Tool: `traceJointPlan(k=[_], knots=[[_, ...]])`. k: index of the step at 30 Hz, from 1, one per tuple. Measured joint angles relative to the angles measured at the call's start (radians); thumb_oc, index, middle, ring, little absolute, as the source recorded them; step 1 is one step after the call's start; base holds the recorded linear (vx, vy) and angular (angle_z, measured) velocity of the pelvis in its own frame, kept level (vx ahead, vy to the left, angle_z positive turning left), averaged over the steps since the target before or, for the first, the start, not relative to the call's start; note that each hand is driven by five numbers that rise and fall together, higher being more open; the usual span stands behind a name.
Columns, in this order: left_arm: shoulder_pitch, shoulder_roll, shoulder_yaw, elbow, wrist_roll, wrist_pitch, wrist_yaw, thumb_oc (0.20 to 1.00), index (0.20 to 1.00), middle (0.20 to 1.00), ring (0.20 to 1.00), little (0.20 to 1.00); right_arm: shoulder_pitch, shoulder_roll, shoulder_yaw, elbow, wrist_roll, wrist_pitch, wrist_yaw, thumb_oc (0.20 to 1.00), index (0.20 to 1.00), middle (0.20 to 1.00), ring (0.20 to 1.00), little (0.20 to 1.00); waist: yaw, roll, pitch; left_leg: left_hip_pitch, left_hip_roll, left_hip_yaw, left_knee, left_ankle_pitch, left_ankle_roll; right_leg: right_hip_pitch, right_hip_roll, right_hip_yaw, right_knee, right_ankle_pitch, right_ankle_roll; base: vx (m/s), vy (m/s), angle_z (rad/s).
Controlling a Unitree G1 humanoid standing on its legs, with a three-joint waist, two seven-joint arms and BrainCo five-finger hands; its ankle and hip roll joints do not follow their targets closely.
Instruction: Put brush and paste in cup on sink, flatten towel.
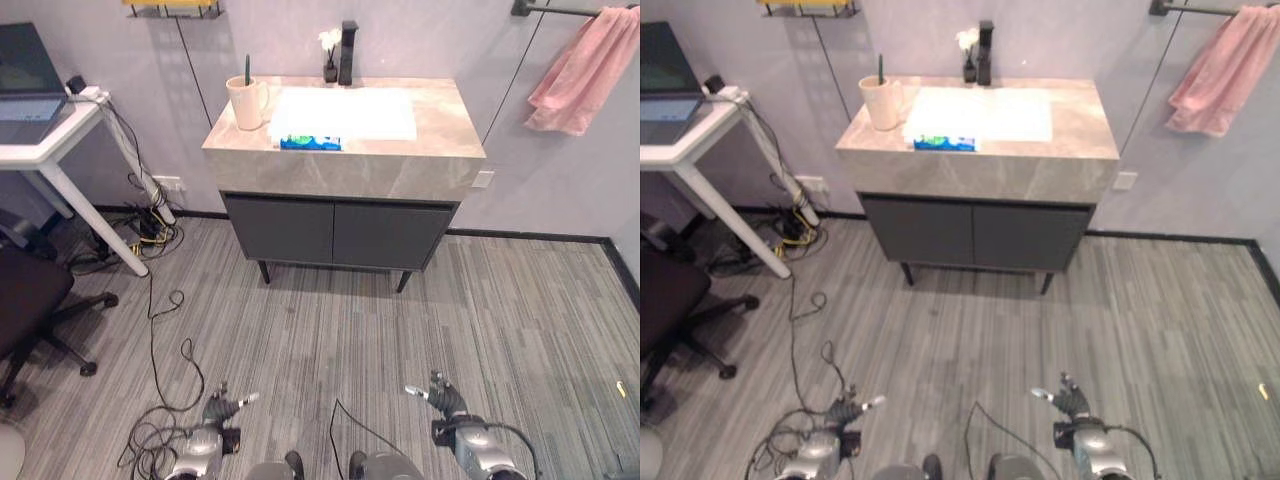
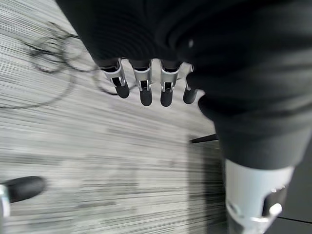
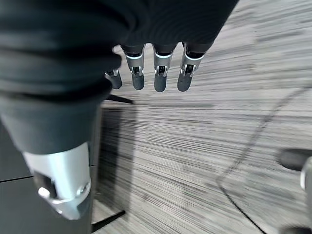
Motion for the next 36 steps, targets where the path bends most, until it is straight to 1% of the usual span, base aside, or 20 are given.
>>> traceJointPlan(k=[2, 4, 10, 15, 20, 25, 30, 32, 33, 36], knots=[[0.002, 0.001, 0.003, 0.0, -0.001, -0.002, 0.01, 1.0, 1.0, 1.0, 1.0, 1.0, 0.002, -0.003, -0.004, -0.006, 0.008, -0.007, -0.018, 1.0, 1.0, 1.0, 1.0, 1.0, 0.0, 0.001, 0.006, -0.015, 0.009, 0.001, 0.06, -0.035, 0.002, -0.009, 0.0, -0.001, 0.042, -0.025, -0.009, 0.04, 0.007, -0.02], [0.014, 0.001, 0.003, 0.001, -0.001, -0.002, 0.015, 1.0, 1.0, 1.0, 1.0, 1.0, 0.015, -0.003, -0.004, -0.006, 0.01, -0.008, -0.019, 1.0, 1.0, 1.0, 1.0, 1.0, -0.004, 0.001, 0.007, -0.022, 0.013, -0.001, 0.091, -0.049, 0.002, -0.011, 0.001, -0.001, 0.063, -0.035, -0.011, 0.08, 0.015, 0.0], [0.025, 0.001, 0.003, 0.001, 0.0, -0.003, 0.016, 1.0, 1.0, 1.0, 1.0, 1.0, 0.034, -0.002, -0.004, -0.013, 0.01, -0.01, -0.019, 1.0, 1.0, 1.0, 1.0, 1.0, -0.015, -0.002, 0.006, -0.02, 0.013, 0.005, 0.097, -0.052, 0.007, -0.009, -0.001, 0.001, 0.071, -0.032, -0.01, 0.04, 0.033, -0.02], [0.028, 0.001, 0.003, 0.001, -0.001, -0.004, 0.02, 1.0, 1.0, 1.0, 1.0, 1.0, 0.046, 0.004, -0.014, -0.012, 0.012, -0.011, -0.059, 1.0, 1.0, 1.0, 1.0, 1.0, -0.023, -0.003, 0.005, -0.014, 0.013, 0.013, 0.094, -0.05, 0.004, -0.008, -0.001, 0.009, 0.071, -0.029, -0.007, 0.02, 0.037, -0.04], [0.037, 0.001, 0.002, 0.001, 0.0, -0.017, 0.02, 1.0, 1.0, 1.0, 1.0, 1.0, 0.055, 0.007, -0.014, -0.01, 0.017, -0.011, -0.059, 1.0, 1.0, 1.0, 1.0, 1.0, -0.022, -0.008, -0.011, -0.006, 0.013, 0.02, 0.078, -0.05, 0.005, -0.007, 0.001, 0.015, 0.06, -0.027, -0.004, 0.02, 0.054, -0.04], [0.042, 0.002, -0.001, 0.001, 0.008, -0.021, 0.02, 1.0, 1.0, 1.0, 1.0, 1.0, 0.056, 0.008, -0.012, -0.01, 0.017, -0.011, -0.059, 1.0, 1.0, 1.0, 1.0, 1.0, -0.022, -0.005, -0.015, -0.005, 0.014, 0.031, 0.075, -0.05, 0.006, -0.007, 0.002, 0.022, 0.049, -0.021, 0.001, 0.01, 0.061, -0.05], [0.043, 0.008, -0.063, 0.001, 0.063, -0.024, 0.02, 1.0, 1.0, 1.0, 1.0, 1.0, 0.053, 0.007, -0.003, -0.002, 0.018, -0.011, -0.053, 1.0, 1.0, 1.0, 1.0, 1.0, -0.022, 0.0, -0.018, 0.006, 0.014, 0.049, 0.058, -0.048, 0.013, -0.003, 0.003, 0.04, 0.033, -0.01, 0.012, 0.01, 0.065, -0.08], [0.043, 0.007, -0.068, 0.001, 0.065, -0.024, 0.02, 1.0, 1.0, 1.0, 1.0, 1.0, 0.053, 0.008, -0.002, -0.002, 0.018, -0.011, -0.052, 1.0, 1.0, 1.0, 1.0, 1.0, -0.022, 0.001, -0.018, 0.012, 0.014, 0.051, 0.055, -0.048, 0.013, 0.002, 0.003, 0.042, 0.031, -0.01, 0.012, 0.01, 0.067, -0.08], [0.043, 0.005, -0.076, 0.0, 0.1, -0.026, 0.02, 1.0, 1.0, 1.0, 1.0, 1.0, 0.053, 0.008, 0.006, 0.0, 0.018, -0.011, -0.034, 1.0, 1.0, 1.0, 1.0, 1.0, -0.021, 0.004, -0.022, 0.02, 0.013, 0.056, 0.045, -0.048, 0.015, 0.009, 0.003, 0.046, 0.02, -0.009, 0.016, 0.0, 0.036, -0.08], [0.042, 0.006, -0.08, -0.006, 0.102, -0.028, 0.02, 1.0, 1.0, 1.0, 1.0, 1.0, 0.054, 0.007, 0.02, 0.002, 0.022, -0.011, -0.012, 1.0, 1.0, 1.0, 1.0, 1.0, -0.021, 0.005, -0.023, 0.025, 0.012, 0.062, 0.035, -0.047, 0.016, 0.01, 0.004, 0.05, 0.009, -0.003, 0.018, -0.01, 0.068, -0.07]])
